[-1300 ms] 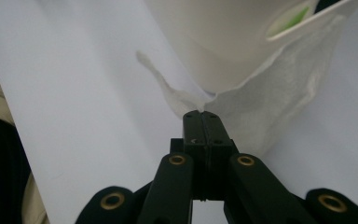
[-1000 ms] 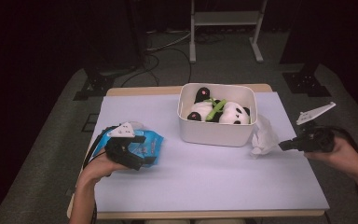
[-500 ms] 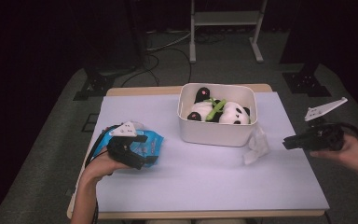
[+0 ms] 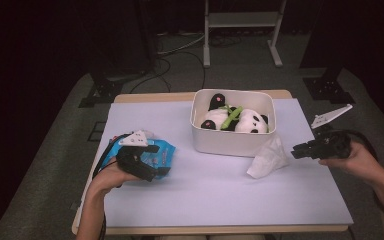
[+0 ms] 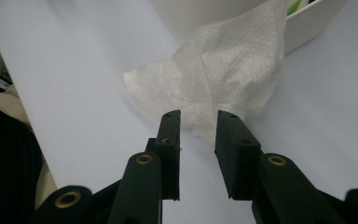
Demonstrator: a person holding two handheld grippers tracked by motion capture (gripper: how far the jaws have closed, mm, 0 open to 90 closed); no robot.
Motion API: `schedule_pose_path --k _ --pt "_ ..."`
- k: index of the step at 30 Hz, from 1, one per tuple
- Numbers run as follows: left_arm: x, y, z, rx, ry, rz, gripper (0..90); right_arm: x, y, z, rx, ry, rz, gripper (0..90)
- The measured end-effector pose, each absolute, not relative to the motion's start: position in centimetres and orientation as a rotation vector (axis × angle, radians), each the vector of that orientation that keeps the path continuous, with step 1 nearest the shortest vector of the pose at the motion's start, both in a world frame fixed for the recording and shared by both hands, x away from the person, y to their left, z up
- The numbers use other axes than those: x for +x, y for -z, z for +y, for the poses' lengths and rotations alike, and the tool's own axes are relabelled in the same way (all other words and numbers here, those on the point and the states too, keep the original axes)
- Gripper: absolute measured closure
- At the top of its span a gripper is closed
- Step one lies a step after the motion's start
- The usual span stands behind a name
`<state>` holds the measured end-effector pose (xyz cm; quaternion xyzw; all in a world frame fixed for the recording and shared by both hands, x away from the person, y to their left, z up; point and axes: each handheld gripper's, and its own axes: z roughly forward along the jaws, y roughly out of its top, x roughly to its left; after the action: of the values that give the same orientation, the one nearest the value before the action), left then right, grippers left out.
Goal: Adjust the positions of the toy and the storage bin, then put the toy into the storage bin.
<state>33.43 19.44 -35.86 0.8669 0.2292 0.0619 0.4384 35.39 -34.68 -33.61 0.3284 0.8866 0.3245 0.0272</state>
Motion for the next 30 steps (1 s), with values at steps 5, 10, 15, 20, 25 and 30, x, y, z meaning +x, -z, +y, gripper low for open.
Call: schedule_pose_path --k 5,10,15,20,25,30 --pt "33.5 36.0 19.6 2.159 -0.157 0.573 10.4 35.6 34.1 -34.5 1.019 -1.020 2.732 67.4" --pt "33.5 36.0 19.8 2.154 -0.157 0.582 10.3 35.8 34.4 -34.1 1.012 -1.049 2.730 64.3" --pt "33.4 36.0 19.9 2.153 -0.159 0.590 10.3 35.8 34.6 -33.7 0.988 -1.053 2.741 62.4" --pt "33.1 35.6 20.0 2.157 -0.181 0.589 10.4 35.5 34.6 -33.2 0.957 -1.058 2.746 62.0" --pt "33.0 35.6 19.8 2.152 -0.178 0.575 10.3 35.3 34.7 -33.2 0.967 -1.070 2.740 60.9" --pt "33.3 35.9 20.0 2.153 -0.170 0.583 10.3 34.8 35.3 -33.4 0.992 -1.083 2.727 60.3"
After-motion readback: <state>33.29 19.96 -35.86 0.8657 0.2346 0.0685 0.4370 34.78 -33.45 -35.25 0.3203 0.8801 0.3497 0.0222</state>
